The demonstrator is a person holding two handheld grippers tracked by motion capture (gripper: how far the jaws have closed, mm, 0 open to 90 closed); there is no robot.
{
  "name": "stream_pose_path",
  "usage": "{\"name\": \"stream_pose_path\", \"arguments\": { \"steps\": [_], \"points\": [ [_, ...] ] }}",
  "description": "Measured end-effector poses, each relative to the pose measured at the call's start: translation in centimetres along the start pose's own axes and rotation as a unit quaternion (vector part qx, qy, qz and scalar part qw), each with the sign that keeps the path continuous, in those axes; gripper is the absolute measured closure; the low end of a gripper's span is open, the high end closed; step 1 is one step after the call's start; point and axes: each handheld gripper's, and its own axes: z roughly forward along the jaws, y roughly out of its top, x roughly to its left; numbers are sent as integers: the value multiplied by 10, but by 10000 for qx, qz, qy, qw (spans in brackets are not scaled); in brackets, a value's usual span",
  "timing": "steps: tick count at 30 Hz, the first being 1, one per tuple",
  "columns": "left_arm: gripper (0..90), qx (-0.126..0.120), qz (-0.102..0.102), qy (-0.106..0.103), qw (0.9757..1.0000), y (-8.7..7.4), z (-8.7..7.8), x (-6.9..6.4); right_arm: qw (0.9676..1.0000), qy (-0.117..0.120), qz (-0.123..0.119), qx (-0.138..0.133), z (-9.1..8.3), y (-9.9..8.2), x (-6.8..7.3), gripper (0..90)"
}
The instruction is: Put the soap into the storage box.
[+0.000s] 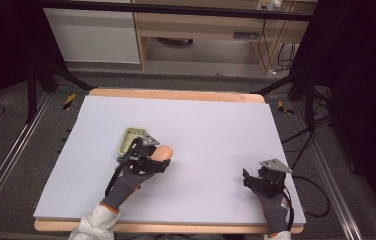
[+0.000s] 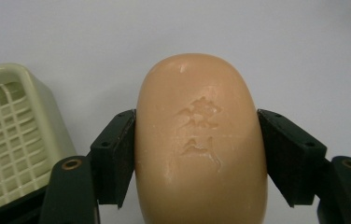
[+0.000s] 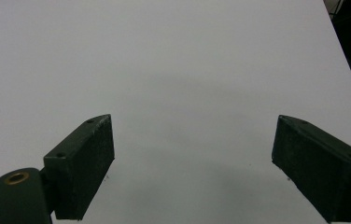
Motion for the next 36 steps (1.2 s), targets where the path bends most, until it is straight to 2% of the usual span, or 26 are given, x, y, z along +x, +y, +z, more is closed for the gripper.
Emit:
{"name": "stream_pose_path", "arguments": {
  "steps": [14, 23, 31, 36],
  "points": [
    [313, -177, -218, 191, 9994, 5, -10, 20, 10000, 5, -10, -13, 0, 0, 0, 130],
    [313, -167, -290, 344, 9988, 7, -10, 31, 10000, 6, 2, -2, 0, 0, 0, 129],
    [314, -115, -372, 566, 9976, 7, -8, 45, 10000, 9, -1, -7, 1, 1, 0, 128],
    [314, -134, -446, 618, 9970, 7, -9, 51, 10000, 8, -5, -7, 1, 0, 0, 128]
  ]
}}
